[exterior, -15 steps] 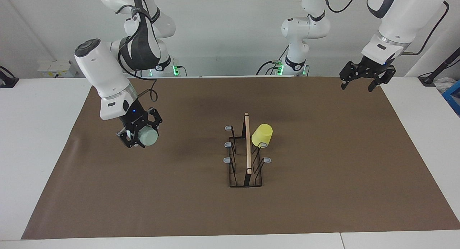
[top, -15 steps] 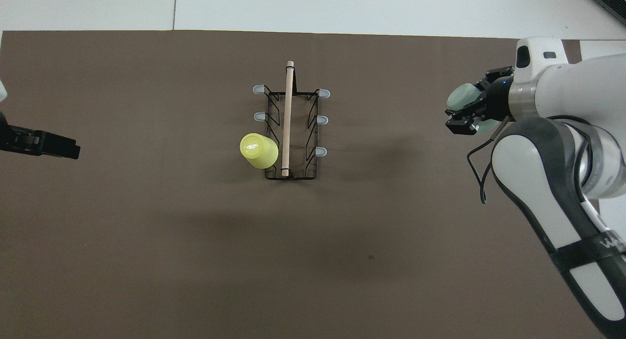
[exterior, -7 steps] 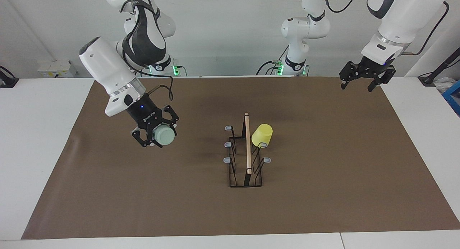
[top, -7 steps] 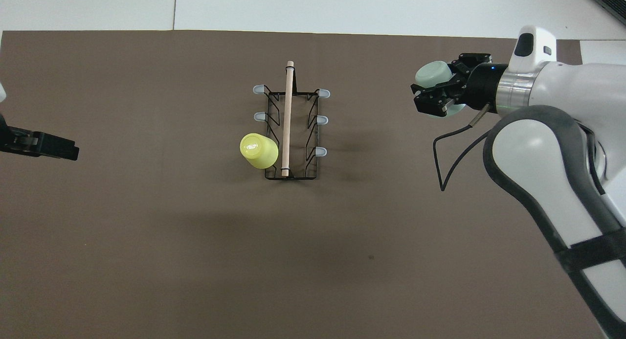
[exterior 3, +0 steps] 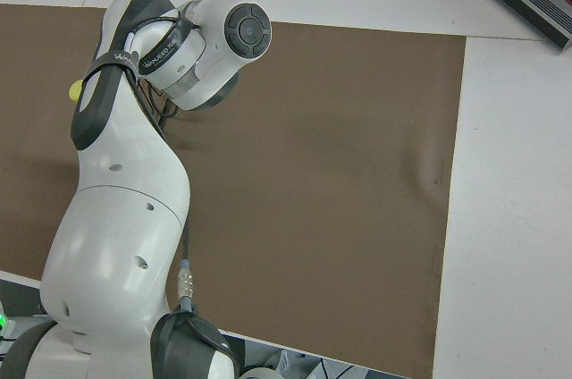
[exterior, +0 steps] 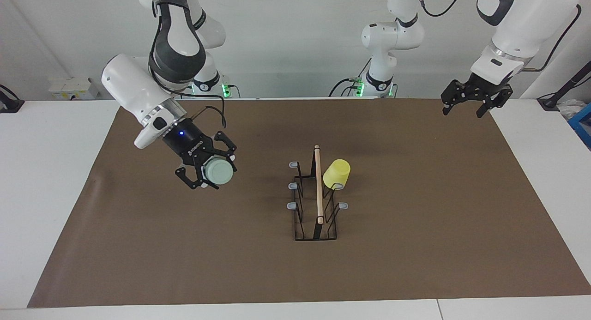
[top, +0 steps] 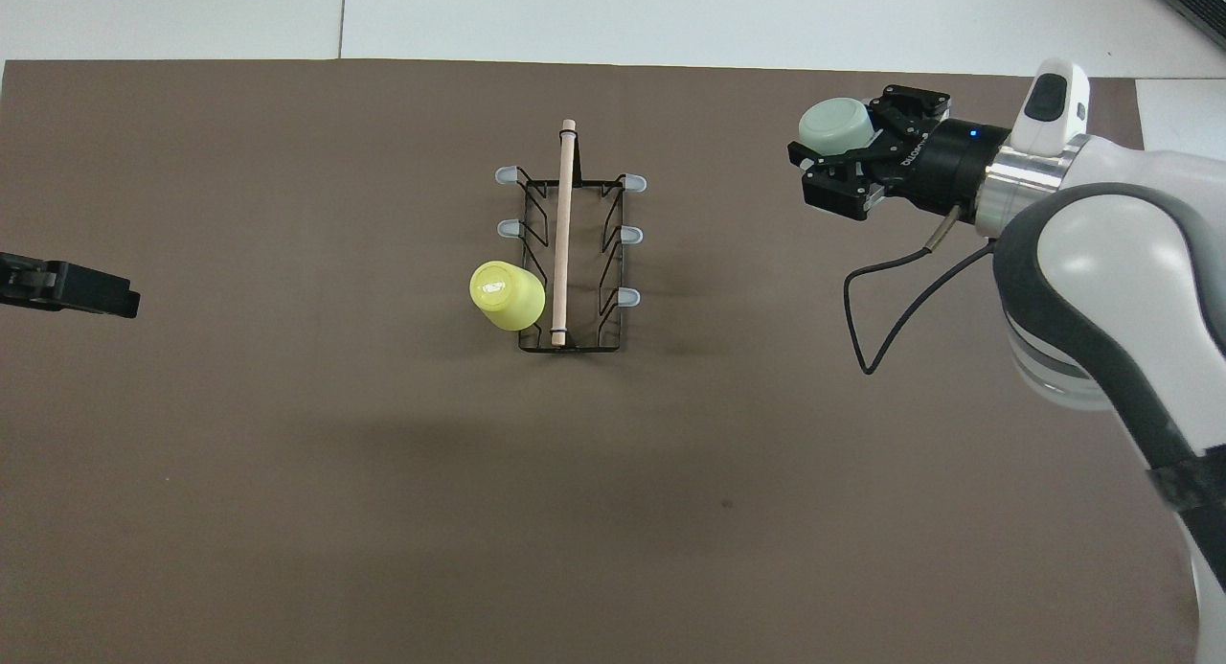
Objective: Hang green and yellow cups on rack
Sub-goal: 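Carry the green cup with the right gripper toward the rack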
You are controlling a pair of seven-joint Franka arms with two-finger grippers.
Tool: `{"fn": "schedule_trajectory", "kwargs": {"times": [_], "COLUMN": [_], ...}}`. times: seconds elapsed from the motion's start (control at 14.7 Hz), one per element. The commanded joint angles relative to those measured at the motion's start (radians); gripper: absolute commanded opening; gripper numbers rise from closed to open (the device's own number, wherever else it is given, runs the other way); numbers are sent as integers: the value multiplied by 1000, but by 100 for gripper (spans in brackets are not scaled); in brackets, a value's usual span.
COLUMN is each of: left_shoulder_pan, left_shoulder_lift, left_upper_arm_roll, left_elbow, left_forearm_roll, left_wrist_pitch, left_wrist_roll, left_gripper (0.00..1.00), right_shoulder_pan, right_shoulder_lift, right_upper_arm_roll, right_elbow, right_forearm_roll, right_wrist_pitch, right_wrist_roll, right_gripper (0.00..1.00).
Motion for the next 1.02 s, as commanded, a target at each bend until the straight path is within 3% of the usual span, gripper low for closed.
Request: {"fn": "schedule_trajectory", "kwargs": {"times": [0.0, 0.75, 0.95], "left_shoulder_pan": [-3, -4, -4], "left_shoulder_lift": [-21, -21, -21], "left_upper_arm_roll": [5, 3, 5], "left_elbow": [-22, -22, -22], "left_forearm_roll": [6, 7, 7], "left_wrist_pitch": [-1, -4, -4], "left_wrist_roll": [0, 2, 2], "left_gripper": [100, 100, 100], "right_shoulder_pan": [-10, 44, 152], "right_shoulder_lift": [-68, -185, -180], "right_upper_arm_roll": [5, 7, 7], "right_elbow": [-90, -275, -275], "right_forearm_roll": [132, 600, 750], "right_wrist_pitch": [19, 28, 169], "right_wrist_roll": [-95, -317, -377], "right_gripper": [52, 52, 52]}}
